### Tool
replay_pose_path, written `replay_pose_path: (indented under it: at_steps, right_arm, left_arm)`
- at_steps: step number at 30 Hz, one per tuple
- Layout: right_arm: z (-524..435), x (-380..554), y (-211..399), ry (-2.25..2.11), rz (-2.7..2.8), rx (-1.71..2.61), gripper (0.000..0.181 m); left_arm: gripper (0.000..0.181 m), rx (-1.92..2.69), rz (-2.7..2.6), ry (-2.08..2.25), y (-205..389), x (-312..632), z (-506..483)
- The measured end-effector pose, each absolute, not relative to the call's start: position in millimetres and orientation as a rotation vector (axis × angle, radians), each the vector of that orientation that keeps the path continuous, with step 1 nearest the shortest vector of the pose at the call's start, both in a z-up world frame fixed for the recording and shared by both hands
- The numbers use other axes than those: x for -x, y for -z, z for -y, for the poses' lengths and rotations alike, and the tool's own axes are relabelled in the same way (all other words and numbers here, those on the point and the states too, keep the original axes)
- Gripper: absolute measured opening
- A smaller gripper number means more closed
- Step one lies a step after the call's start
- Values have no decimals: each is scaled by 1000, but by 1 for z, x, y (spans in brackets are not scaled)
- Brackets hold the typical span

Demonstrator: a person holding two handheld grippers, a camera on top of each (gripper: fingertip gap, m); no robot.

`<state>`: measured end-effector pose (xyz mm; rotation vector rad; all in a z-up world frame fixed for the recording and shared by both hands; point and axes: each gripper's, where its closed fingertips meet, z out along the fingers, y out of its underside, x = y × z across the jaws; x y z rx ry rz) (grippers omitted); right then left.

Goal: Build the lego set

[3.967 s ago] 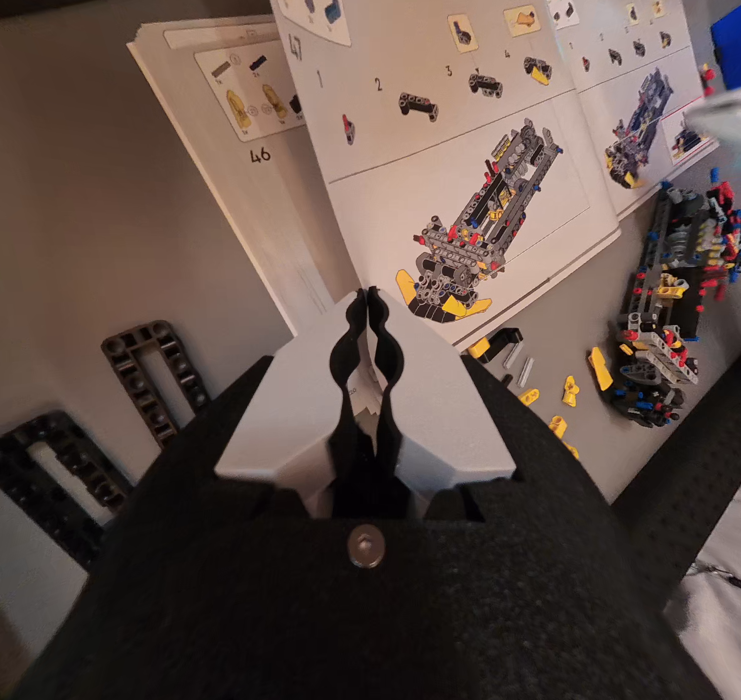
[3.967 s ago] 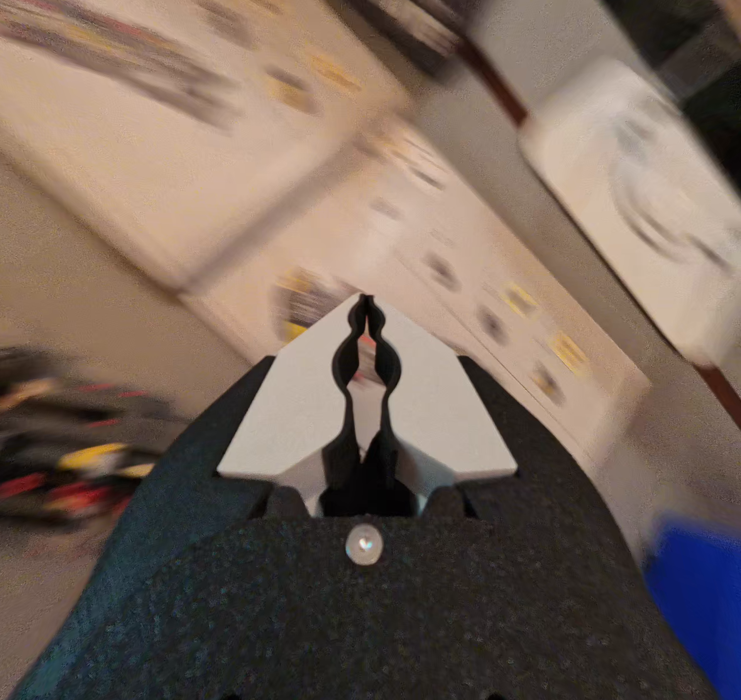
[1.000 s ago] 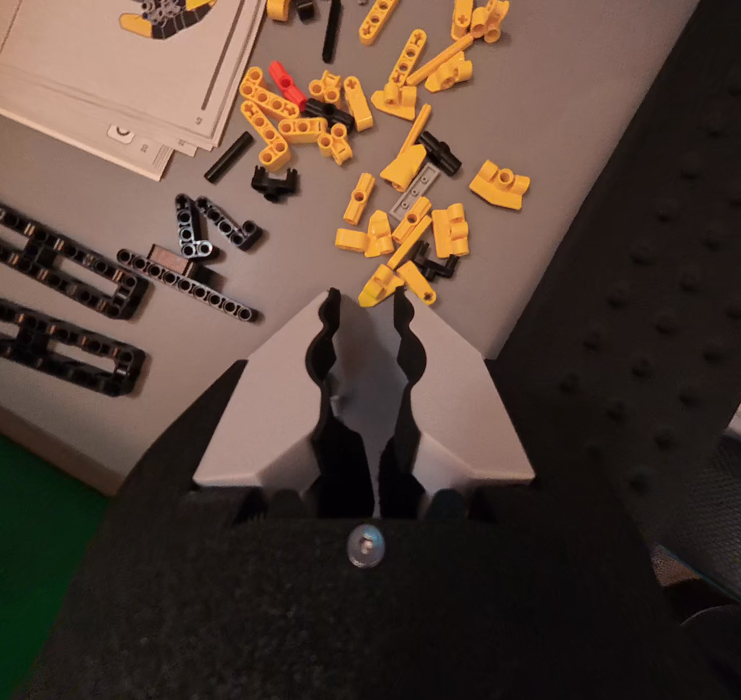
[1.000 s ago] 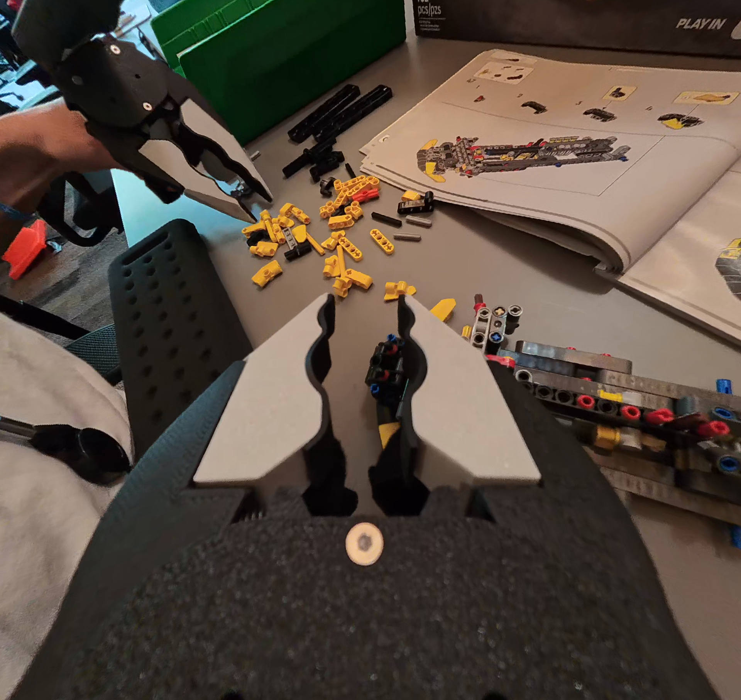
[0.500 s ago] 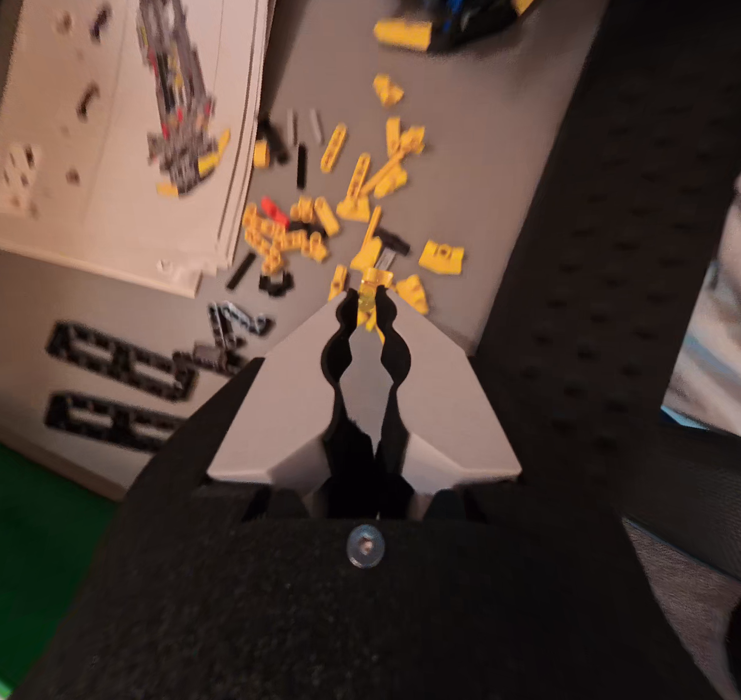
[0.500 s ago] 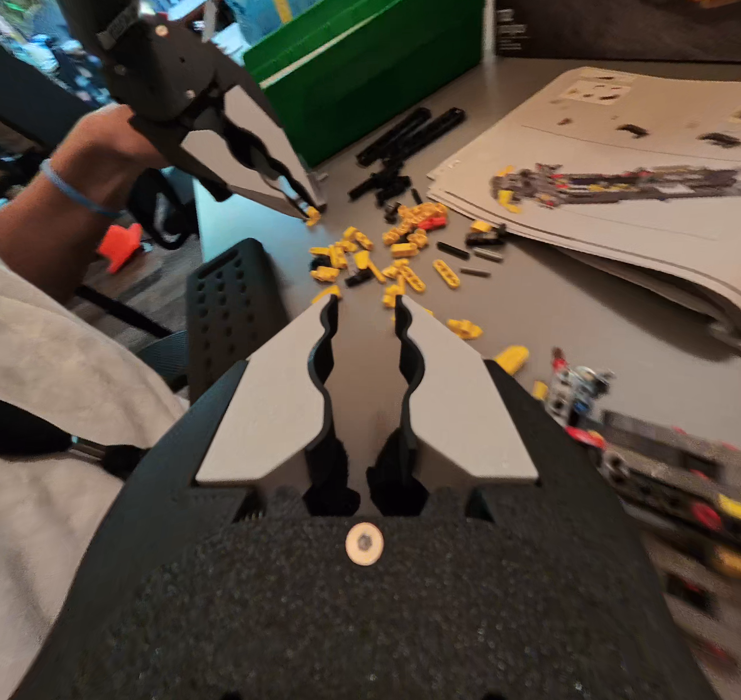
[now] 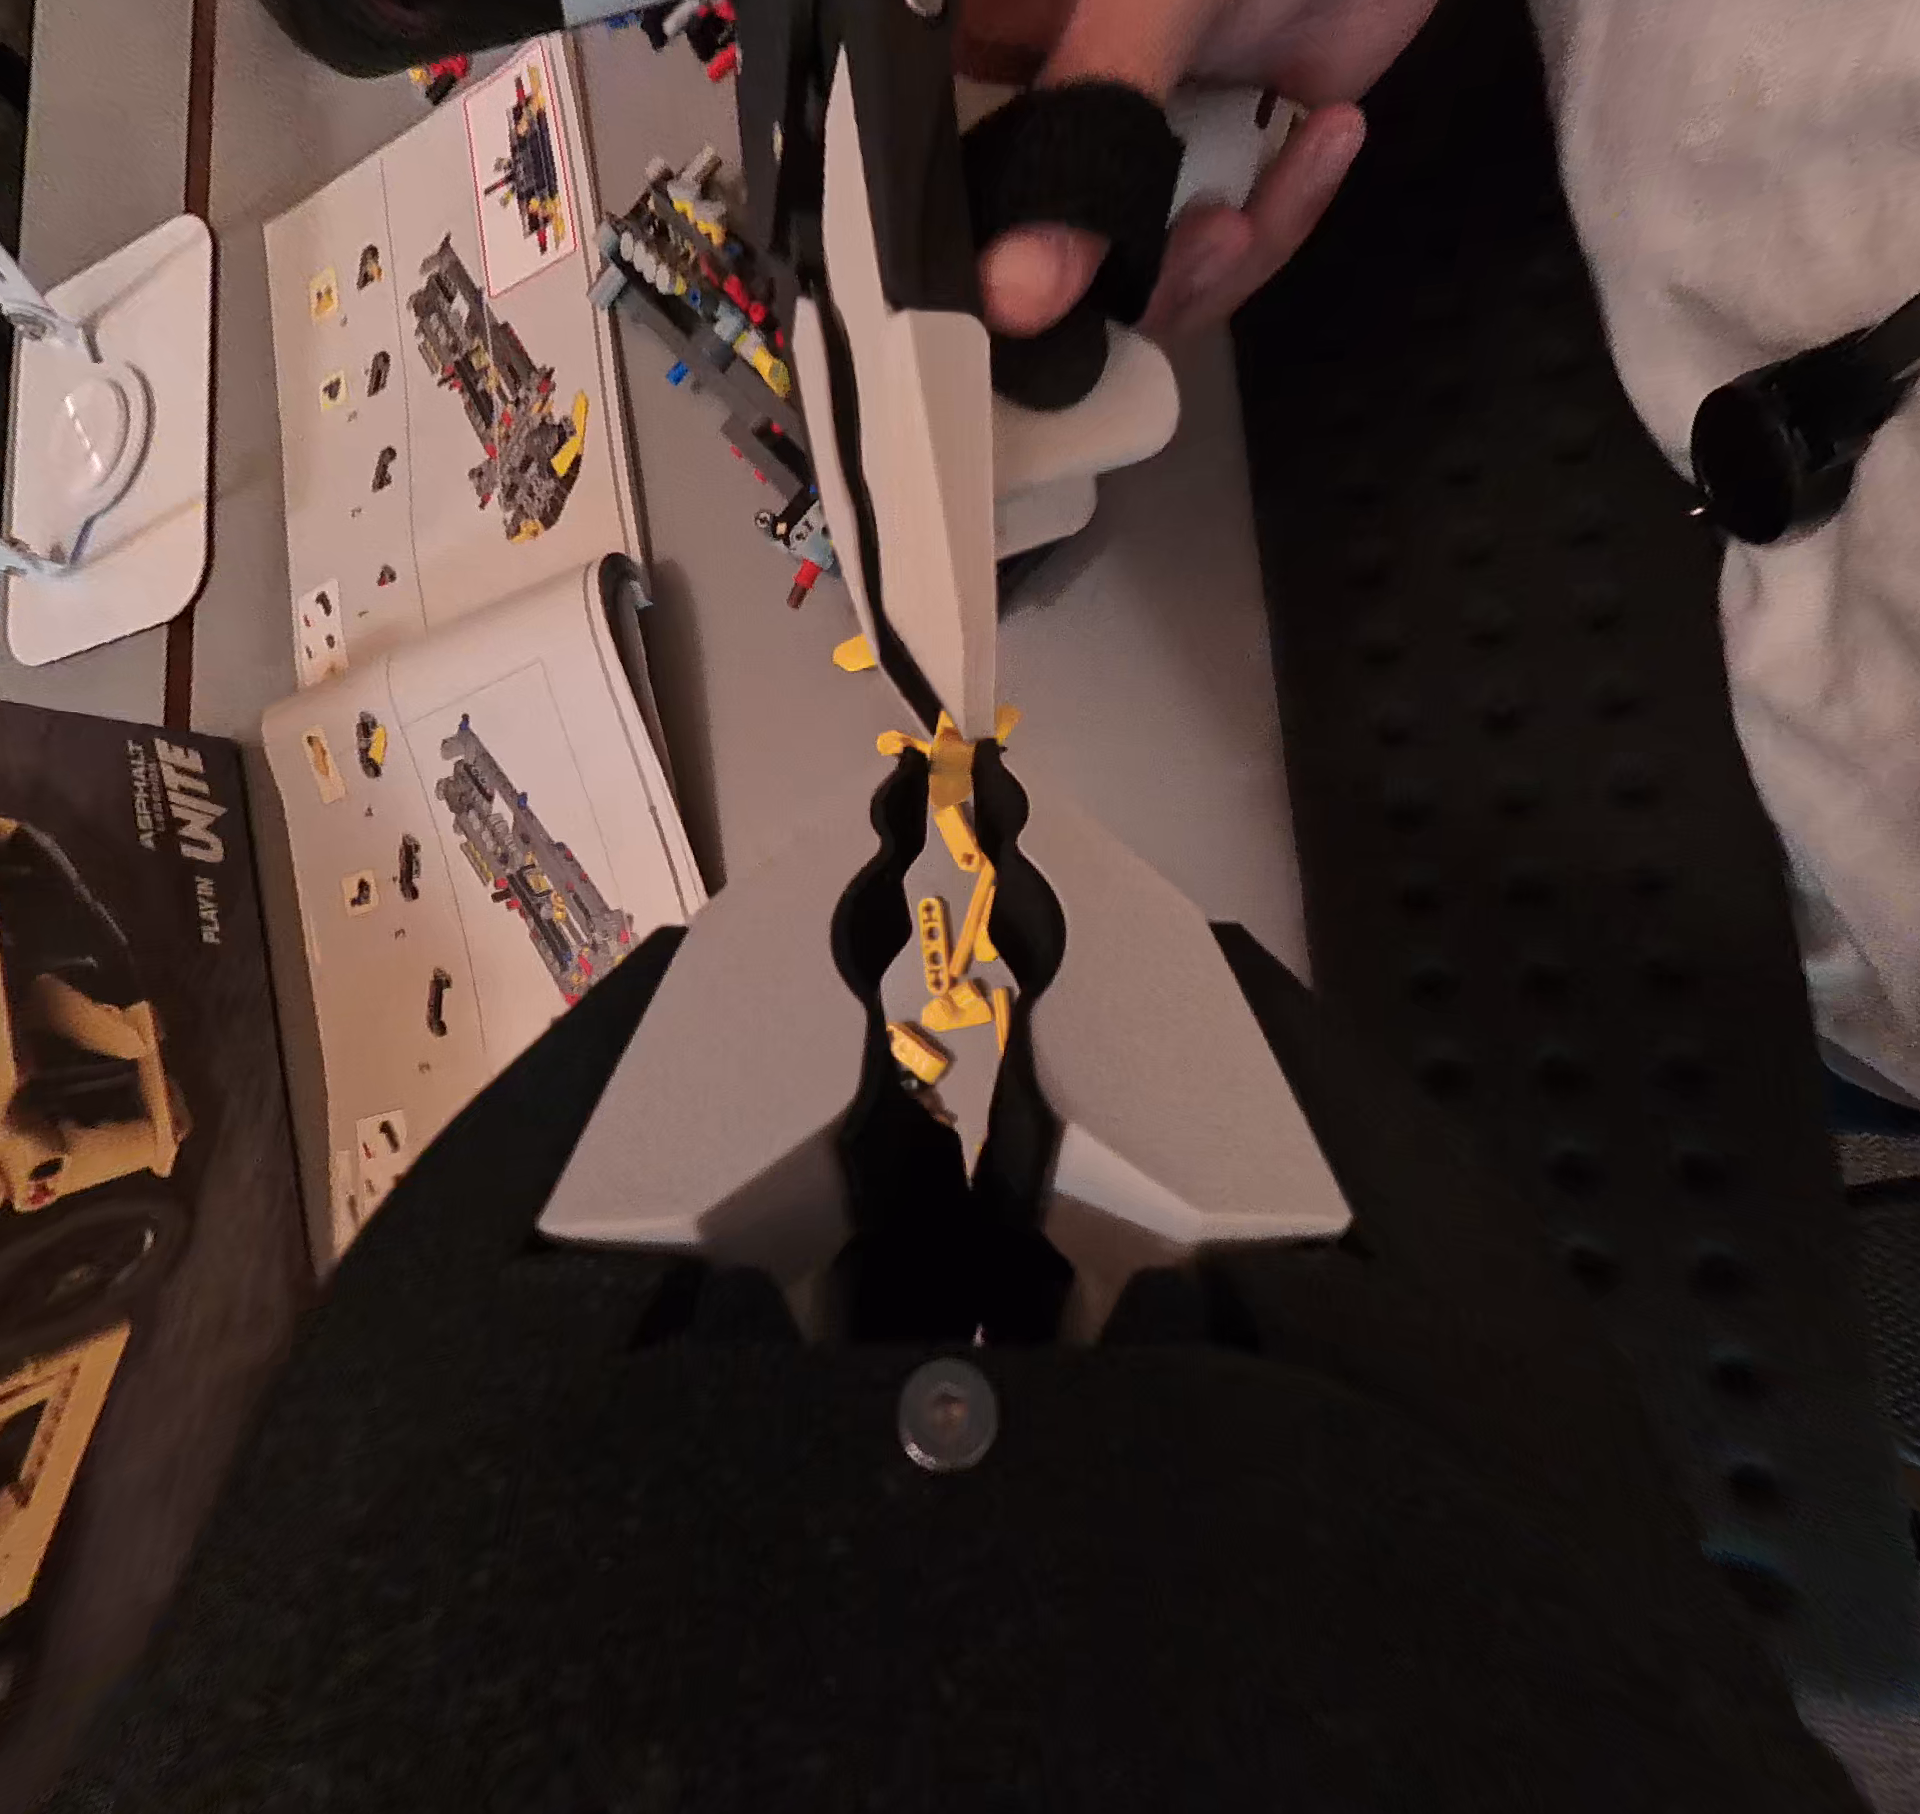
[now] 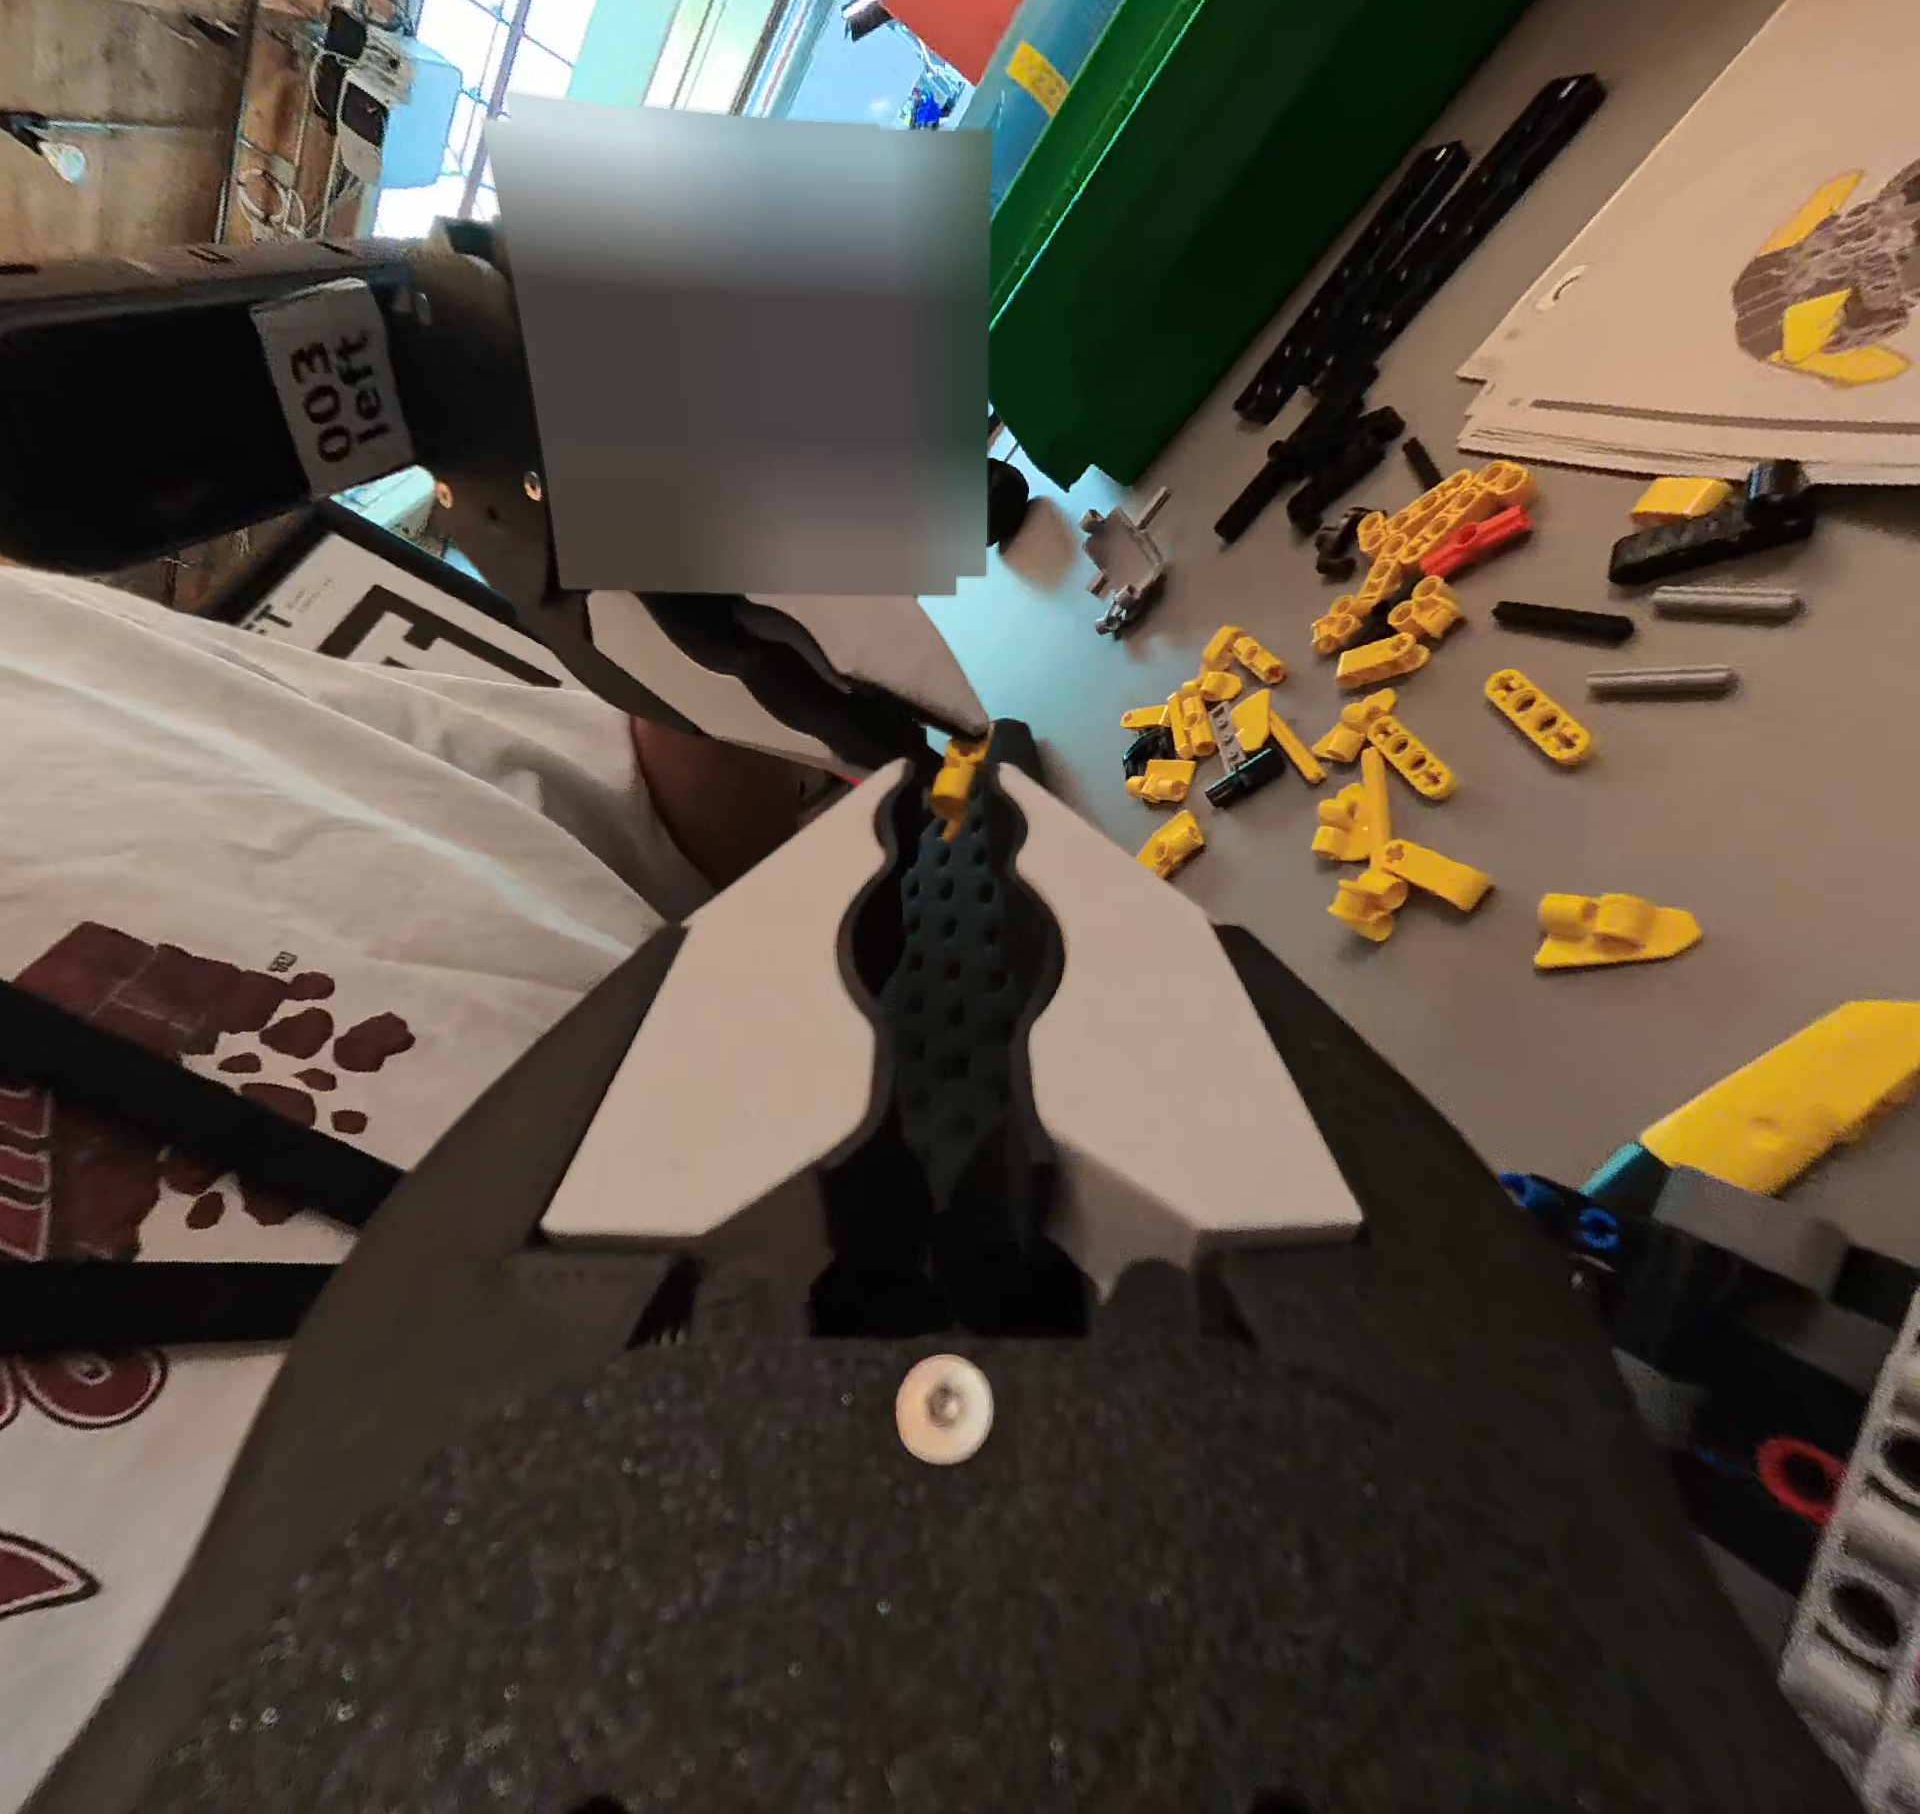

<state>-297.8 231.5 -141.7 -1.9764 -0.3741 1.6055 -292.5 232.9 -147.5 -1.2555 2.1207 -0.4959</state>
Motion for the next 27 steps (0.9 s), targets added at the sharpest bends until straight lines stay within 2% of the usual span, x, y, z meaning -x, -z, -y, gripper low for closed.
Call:
replay_pose_path:
  at_steps: [5,7,8,13,21,27]
  right_arm:
    - [-241,282,138,-1640,213,1926,6]
    - [-250,270,131,-1651,108,1851,6]
    - [-255,263,126,-1659,48,1809,6]
    - [-267,239,114,-1671,-82,1701,6]
    - [-270,226,113,-1575,-43,1682,6]
    - [-273,226,115,-1578,-66,1647,6]
  left_arm:
    - [7,1318,-2018,539,140,282,-243]
    - [23,1415,-1897,605,133,281,-256]
    - [26,1464,-1839,656,130,280,-259]
    - [24,1636,-1580,716,139,291,-281]
    - [21,1963,-1160,588,152,395,-328]
    - [23,1997,-1005,515,142,439,-331]
